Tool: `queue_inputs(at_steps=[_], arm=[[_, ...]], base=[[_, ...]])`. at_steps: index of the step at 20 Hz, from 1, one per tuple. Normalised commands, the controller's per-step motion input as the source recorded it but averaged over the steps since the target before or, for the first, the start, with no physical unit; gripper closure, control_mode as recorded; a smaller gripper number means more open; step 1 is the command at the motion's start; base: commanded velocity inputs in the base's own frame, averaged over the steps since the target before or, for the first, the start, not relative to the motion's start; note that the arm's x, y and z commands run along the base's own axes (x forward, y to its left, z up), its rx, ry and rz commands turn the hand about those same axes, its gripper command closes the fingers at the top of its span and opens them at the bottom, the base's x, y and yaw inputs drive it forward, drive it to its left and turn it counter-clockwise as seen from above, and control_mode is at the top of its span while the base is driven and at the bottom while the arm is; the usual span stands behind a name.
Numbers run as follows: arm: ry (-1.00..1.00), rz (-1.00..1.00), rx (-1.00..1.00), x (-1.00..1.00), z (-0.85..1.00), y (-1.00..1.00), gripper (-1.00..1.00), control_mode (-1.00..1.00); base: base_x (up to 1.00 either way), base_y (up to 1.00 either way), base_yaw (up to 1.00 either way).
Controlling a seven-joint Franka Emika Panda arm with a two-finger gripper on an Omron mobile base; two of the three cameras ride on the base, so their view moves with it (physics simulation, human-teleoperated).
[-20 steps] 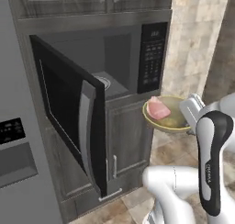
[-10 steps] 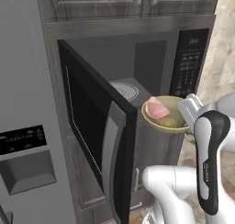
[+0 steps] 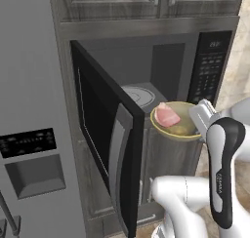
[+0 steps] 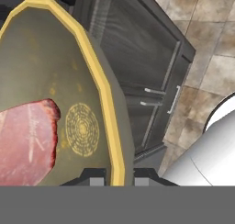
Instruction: Remove the peach from the bowl and place it on the small plate. Then place the bowl with only the steak in the microwave, close the door, and press the start button to microwave the steak.
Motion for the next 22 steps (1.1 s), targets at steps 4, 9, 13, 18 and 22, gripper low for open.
queue_inputs(at_steps=[4,9,13,18,22], arm=[[0.00,0.00,0.00,0.00,0.00,0.00,1.00,1.00],[0.00,0.00,0.00,0.00,0.00,0.00,1.00,1.00],[0.00,0.00,0.00,0.00,0.00,0.00,1.00,1.00],[0.00,0.00,0.00,0.00,0.00,0.00,1.00,1.00],[0.00,0.00,0.00,0.00,0.00,0.00,1.00,1.00]], base=[[0.11,0.03,0.08],[0.17,0.00,0.14],[0.20,0.00,0.12],[0.16,0.06,0.04],[0.23,0.03,0.00]])
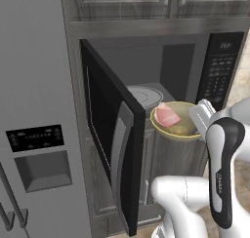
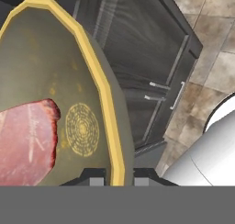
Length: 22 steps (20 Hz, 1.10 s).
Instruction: Remove the peach from the bowl and place it on the small plate. Then place the bowl with only the steak in the microwave, close the door, and press the start button to microwave the steak.
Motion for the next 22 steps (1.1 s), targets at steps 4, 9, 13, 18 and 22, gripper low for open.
queue_inputs(at_steps=[4,9,13,18,22], arm=[[0.00,0.00,0.00,0.00,0.00,0.00,1.00,1.00],[0.01,0.00,0.00,0.12,-0.01,0.00,1.00,-1.00],[0.07,0.00,0.02,0.94,-0.01,0.03,1.00,-1.00],[0.06,0.00,0.03,1.00,0.00,0.07,1.00,-1.00],[0.00,0.01,0.07,0.94,0.00,0.04,1.00,-1.00]], base=[[0.15,0.00,0.00],[0.23,0.00,0.00],[0.00,0.00,0.00],[0.00,0.00,0.00],[0.00,0.00,0.00]])
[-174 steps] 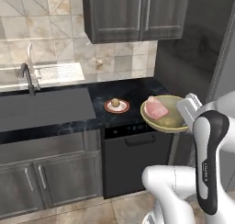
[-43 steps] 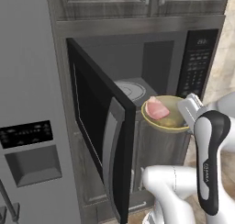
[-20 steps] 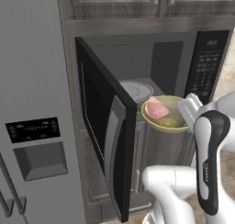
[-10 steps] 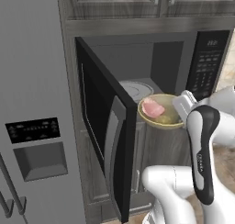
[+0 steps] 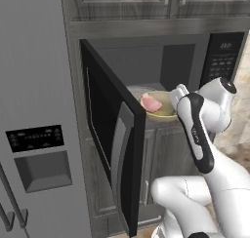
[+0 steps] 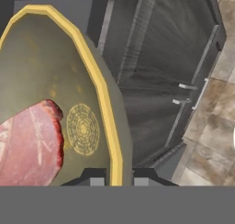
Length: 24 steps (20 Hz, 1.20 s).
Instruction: Remove the peach from the bowl and place it on the small plate. Then place the bowl with only the steak in the microwave, close the door, and press the start button to microwave the steak.
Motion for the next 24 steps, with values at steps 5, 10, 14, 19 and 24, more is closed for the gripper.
queue_inputs(at_steps=[5,10,14,19,24], arm=[[-0.05,0.03,0.09,0.94,-0.01,0.20,1.00,-1.00],[-0.01,0.06,0.07,0.91,-0.12,0.17,1.00,-1.00],[0.02,0.06,0.01,0.89,-0.25,0.20,1.00,-1.00],[0.04,0.05,0.00,0.77,-0.33,0.22,1.00,-1.00],[0.01,0.07,0.00,0.22,-0.32,0.10,1.00,-1.00]], base=[[0.00,0.00,0.00],[0.00,0.00,0.00],[0.00,0.00,0.00],[0.00,0.00,0.00],[0.00,0.00,0.00]])
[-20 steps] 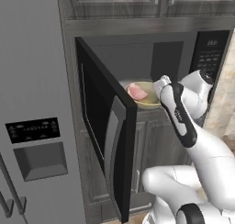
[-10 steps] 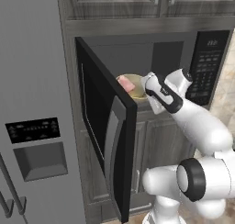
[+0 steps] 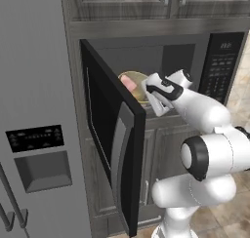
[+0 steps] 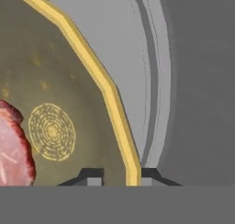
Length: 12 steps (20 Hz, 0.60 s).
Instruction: Remove the peach from the bowl and place it on the small plate. Then place the bowl with only the steak in the microwave, close the door, and press the start button to microwave the steak.
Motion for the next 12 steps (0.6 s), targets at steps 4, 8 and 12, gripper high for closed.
queue_inputs(at_steps=[4,8,12], arm=[[-0.06,0.06,0.00,-0.26,-0.08,0.02,-1.00,-1.00],[-0.09,0.05,0.00,-0.27,0.00,0.00,-1.00,-1.00],[-0.05,0.02,0.00,-0.48,0.24,0.01,-1.00,-1.00]], base=[[0.00,0.00,0.00],[0.00,0.00,0.00],[0.00,0.00,0.00]])
